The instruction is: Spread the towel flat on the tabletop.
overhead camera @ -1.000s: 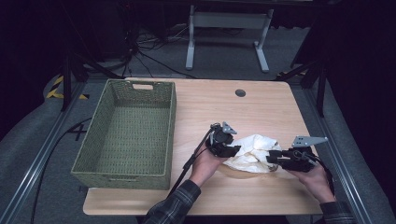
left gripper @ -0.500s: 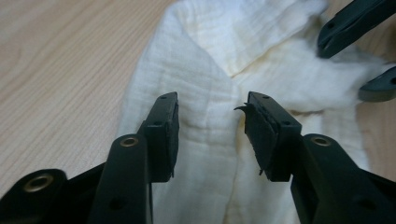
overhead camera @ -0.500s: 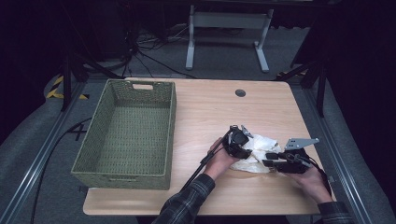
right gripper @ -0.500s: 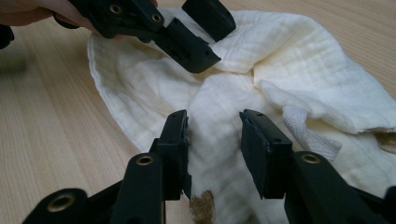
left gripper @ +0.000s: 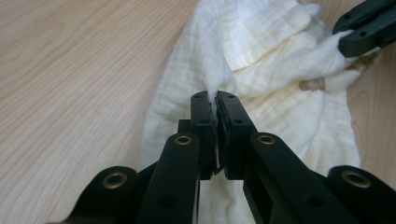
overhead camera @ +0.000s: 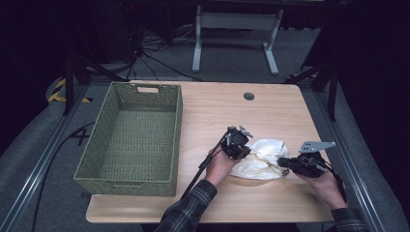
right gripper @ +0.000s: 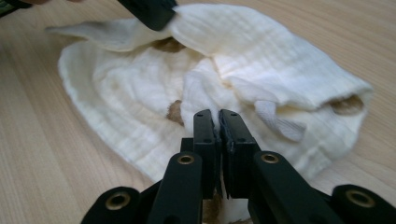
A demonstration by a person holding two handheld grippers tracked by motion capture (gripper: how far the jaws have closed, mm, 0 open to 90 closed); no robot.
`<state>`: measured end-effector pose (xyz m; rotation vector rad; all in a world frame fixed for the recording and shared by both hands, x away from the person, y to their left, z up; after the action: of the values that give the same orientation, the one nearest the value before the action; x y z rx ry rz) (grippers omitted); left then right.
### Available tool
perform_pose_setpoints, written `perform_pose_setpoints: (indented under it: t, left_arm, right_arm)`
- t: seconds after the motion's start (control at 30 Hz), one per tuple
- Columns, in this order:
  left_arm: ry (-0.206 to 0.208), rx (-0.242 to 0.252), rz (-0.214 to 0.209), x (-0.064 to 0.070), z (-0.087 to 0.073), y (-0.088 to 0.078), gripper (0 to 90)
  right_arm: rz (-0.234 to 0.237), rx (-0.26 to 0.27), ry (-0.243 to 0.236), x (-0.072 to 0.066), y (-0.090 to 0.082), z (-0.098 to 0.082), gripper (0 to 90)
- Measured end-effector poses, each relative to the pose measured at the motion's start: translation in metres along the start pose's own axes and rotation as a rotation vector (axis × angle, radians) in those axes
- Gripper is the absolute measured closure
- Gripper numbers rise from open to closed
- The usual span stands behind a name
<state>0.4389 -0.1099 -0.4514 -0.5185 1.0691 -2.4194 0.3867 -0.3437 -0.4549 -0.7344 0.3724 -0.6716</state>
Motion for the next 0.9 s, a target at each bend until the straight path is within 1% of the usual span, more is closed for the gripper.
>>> perform_pose_setpoints:
  t: [0.03,0.07,0.1,0.2,0.23,0.27,0.3,0.33,0.37,0.4,0.43,0.47,0.5,0.53,0.57,0.6,0.63,0.67,0.7,0.73,0.8,0.83,0.87,0.9]
  left_arm:
    - [0.000,0.000,0.000,0.000,0.000,0.000,86.2]
    - [-0.020,0.004,0.012,-0.002,-0.005,-0.011,86.2]
    - [-0.026,0.001,0.022,-0.004,-0.008,-0.016,86.2]
    - [-0.056,0.009,0.034,-0.008,-0.019,-0.028,86.3]
    - [-0.059,0.003,0.042,-0.010,-0.023,-0.032,86.2]
    - [-0.059,0.003,0.042,-0.010,-0.023,-0.032,86.2]
    - [-0.083,-0.001,0.049,-0.012,-0.033,-0.037,86.3]
    - [-0.094,-0.004,0.050,-0.013,-0.037,-0.039,86.3]
    - [-0.094,-0.004,0.050,-0.013,-0.037,-0.039,86.3]
    - [-0.106,-0.020,0.064,-0.013,-0.044,-0.041,86.3]
    - [-0.106,-0.020,0.064,-0.013,-0.044,-0.041,86.3]
    - [-0.113,-0.021,0.064,-0.014,-0.048,-0.041,86.3]
    - [-0.114,-0.027,0.064,-0.014,-0.051,-0.041,86.3]
    - [-0.122,-0.047,0.071,-0.013,-0.058,-0.040,86.3]
    - [-0.122,-0.047,0.071,-0.013,-0.058,-0.040,86.1]
    - [-0.123,-0.055,0.078,-0.013,-0.063,-0.038,85.5]
    - [-0.123,-0.055,0.078,-0.013,-0.063,-0.038,84.3]
    - [-0.119,-0.054,0.096,-0.013,-0.064,-0.039,81.0]
    - [-0.125,-0.036,0.102,-0.012,-0.063,-0.041,79.2]
    - [-0.118,-0.022,0.101,-0.011,-0.061,-0.044,77.8]
    - [-0.098,0.004,0.089,-0.008,-0.055,-0.049,77.0]
    - [-0.096,0.021,0.076,-0.005,-0.052,-0.049,76.6]
    - [-0.080,0.022,0.070,-0.003,-0.049,-0.049,75.7]
    - [-0.065,0.024,0.061,-0.001,-0.046,-0.049,74.6]
  right_arm:
    - [0.000,0.000,0.000,0.000,0.000,0.000,86.0]
    - [-0.018,0.005,0.008,0.005,-0.003,0.000,86.2]
    - [-0.024,0.010,0.011,0.007,-0.004,0.000,86.3]
    - [-0.038,0.014,0.026,0.012,-0.008,0.001,86.5]
    - [-0.046,0.018,0.026,0.015,-0.009,0.001,86.5]
    - [-0.052,0.022,0.026,0.016,-0.009,0.001,86.5]
    - [-0.054,0.022,0.031,0.017,-0.009,0.002,86.5]
    - [-0.060,0.017,0.024,0.020,-0.010,0.002,86.6]
    - [-0.060,0.019,0.033,0.021,-0.009,0.002,86.6]
    - [-0.061,0.020,0.039,0.021,-0.009,0.003,86.7]
    - [-0.067,0.016,0.031,0.023,-0.008,0.003,86.7]
    - [-0.071,0.010,0.035,0.025,-0.007,0.004,86.8]
    - [-0.071,0.010,0.035,0.025,-0.007,0.004,86.8]
    - [-0.069,0.005,0.037,0.028,-0.003,0.005,86.7]
    - [-0.069,0.005,0.037,0.028,-0.003,0.005,86.7]
    - [-0.062,0.000,0.040,0.028,0.002,0.007,86.4]
    - [-0.062,0.000,0.040,0.028,0.002,0.007,86.4]
    - [-0.060,-0.007,0.029,0.026,0.005,0.008,83.9]
    - [-0.058,-0.002,0.033,0.026,0.005,0.008,82.0]
    - [-0.055,0.002,0.032,0.025,0.005,0.009,79.7]
    - [-0.050,0.026,0.034,0.025,0.001,0.010,77.8]
    - [-0.045,0.040,0.042,0.025,-0.002,0.011,76.4]
    - [-0.043,0.051,0.040,0.025,-0.004,0.012,75.9]
    - [-0.036,0.064,0.048,0.024,-0.006,0.012,75.9]
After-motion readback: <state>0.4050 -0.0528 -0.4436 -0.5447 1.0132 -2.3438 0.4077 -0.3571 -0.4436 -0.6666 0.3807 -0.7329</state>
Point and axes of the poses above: each handheld gripper's, and its own axes: y roughly forward along the jaws, z roughly out of its top, x roughly to its right, the point moved 4 cm from there along y, roughly forward along the jaws, and after that the axes turned 4 degrees about -x, right-handed, at the moved point
